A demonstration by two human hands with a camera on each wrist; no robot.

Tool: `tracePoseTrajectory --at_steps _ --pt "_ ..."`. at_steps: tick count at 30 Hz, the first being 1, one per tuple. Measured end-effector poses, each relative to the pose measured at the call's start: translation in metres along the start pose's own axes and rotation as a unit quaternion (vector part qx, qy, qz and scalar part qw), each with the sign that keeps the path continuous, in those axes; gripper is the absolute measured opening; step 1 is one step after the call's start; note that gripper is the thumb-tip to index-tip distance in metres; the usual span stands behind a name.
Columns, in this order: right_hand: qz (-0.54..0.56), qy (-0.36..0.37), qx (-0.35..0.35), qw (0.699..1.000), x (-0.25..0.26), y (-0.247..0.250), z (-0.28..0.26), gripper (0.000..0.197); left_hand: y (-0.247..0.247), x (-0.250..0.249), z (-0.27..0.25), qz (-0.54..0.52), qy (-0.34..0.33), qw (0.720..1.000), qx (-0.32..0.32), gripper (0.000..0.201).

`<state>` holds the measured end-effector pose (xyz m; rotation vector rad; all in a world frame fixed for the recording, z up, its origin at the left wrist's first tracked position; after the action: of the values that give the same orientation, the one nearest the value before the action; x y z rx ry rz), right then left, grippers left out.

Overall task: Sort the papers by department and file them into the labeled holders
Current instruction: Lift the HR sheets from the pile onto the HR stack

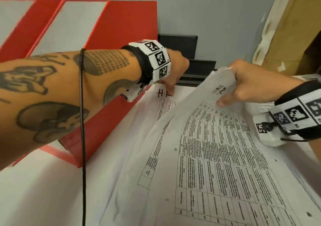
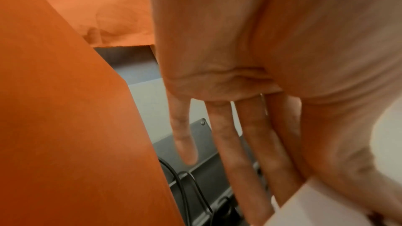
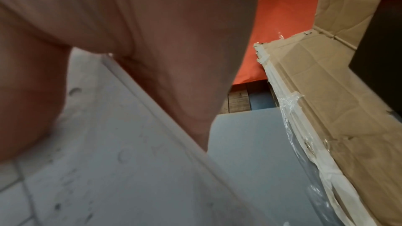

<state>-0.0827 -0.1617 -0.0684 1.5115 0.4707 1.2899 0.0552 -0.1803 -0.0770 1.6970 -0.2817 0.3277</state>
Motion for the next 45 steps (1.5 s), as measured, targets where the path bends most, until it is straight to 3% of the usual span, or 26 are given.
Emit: tracePoseTrajectory --at_steps 1,3,6,9,11,12,14,16,18,19,22,28,29,32,33,35,37,39,41,42,45 --pt "-0.002 -0.01 0.004 1.0 -0.001 0.0 0.0 0.026 0.009 0.003 -0.004 0.001 0.008 1.0 -0.019 0.032" --pt "-0.007 -0.019 -0.011 1.0 -0.001 0.002 0.003 0.032 0.023 0.007 -0.007 -0.038 0.003 0.999 -0.036 0.024" --pt "-0.053 -0.023 -0.041 0.997 -0.001 0.001 0.006 0.063 0.03 0.001 -0.01 -0.173 -0.073 0.982 0.012 0.013" --pt "-0.056 0.006 -0.069 0.996 0.003 0.003 0.006 0.045 0.034 -0.014 -0.025 -0.382 -0.136 0.909 0.094 0.018" --pt "-0.001 0.021 -0.112 0.994 -0.003 0.013 0.004 0.06 0.035 -0.008 -0.024 -0.484 -0.099 0.864 0.103 0.039" --pt "0.023 0.03 -0.122 0.992 -0.006 0.018 0.004 0.069 0.029 -0.004 -0.019 -0.494 -0.068 0.86 0.114 0.046" --pt "0.028 0.056 -0.108 0.992 -0.005 0.021 0.003 0.07 0.006 0.003 -0.012 -0.394 -0.016 0.906 0.156 0.05" --pt "0.003 0.081 -0.064 0.995 0.001 0.013 0.002 0.054 -0.023 0.007 -0.007 -0.181 0.005 0.964 0.193 0.045" --pt "-0.006 0.097 -0.039 0.994 0.007 0.006 0.001 0.054 -0.049 0.004 -0.003 -0.007 0.003 0.978 0.209 0.049" --pt "-0.003 0.106 -0.034 0.994 0.008 0.004 0.003 0.055 -0.054 0.002 0.0 0.028 0.004 0.98 0.199 0.048" --pt "0.008 0.118 -0.032 0.992 0.006 0.006 0.005 0.06 -0.044 0.001 0.0 0.007 0.011 0.99 0.14 0.037" --pt "-0.032 0.054 -0.042 0.997 -0.005 0.005 0.005 0.038 0.0 0.001 0.001 -0.002 0.009 1.0 0.015 0.018" --pt "-0.042 0.042 -0.052 0.997 -0.006 0.007 0.006 0.044 0.008 0.001 -0.001 -0.001 0.018 1.0 -0.007 0.014" --pt "-0.069 0.022 -0.06 0.996 -0.004 0.008 0.008 0.071 0.036 0.004 -0.015 0.011 0.039 0.998 -0.054 0.036" --pt "-0.073 0.023 -0.056 0.995 -0.002 0.006 0.008 0.077 0.044 0.003 -0.017 -0.02 0.029 0.997 -0.065 0.031" --pt "-0.068 0.025 -0.051 0.996 -0.001 0.003 0.008 0.076 0.049 0.002 -0.018 -0.11 -0.015 0.993 -0.036 0.027" --pt "-0.05 0.03 -0.08 0.995 -0.004 0.008 0.007 0.058 0.048 -0.002 -0.026 -0.219 -0.075 0.973 0.003 0.023" --pt "-0.01 0.037 -0.124 0.992 -0.009 0.017 0.006 0.056 0.045 -0.008 -0.032 -0.351 -0.115 0.928 0.052 0.025" --pt "0.033 0.045 -0.128 0.99 -0.01 0.02 0.004 0.063 0.039 -0.002 -0.028 -0.465 -0.076 0.877 0.094 0.046" --pt "0.038 0.059 -0.11 0.991 -0.008 0.018 0.004 0.06 0.031 0.002 -0.024 -0.46 -0.045 0.881 0.103 0.052" --pt "0.016 0.055 -0.058 0.997 -0.006 0.009 0.002 0.046 -0.001 0.004 -0.004 -0.214 -0.018 0.97 0.115 0.041"
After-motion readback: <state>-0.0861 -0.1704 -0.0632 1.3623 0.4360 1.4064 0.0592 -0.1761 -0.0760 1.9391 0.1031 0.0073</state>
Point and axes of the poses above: each hand's wrist, its own z-axis towards the middle knuckle, its own y-axis out of the back of the hand, x = y × z, the point moved 9 cm from there along z, towards the middle knuckle, and after that the axes turned 9 degrees about y, right-handed, at the moved point
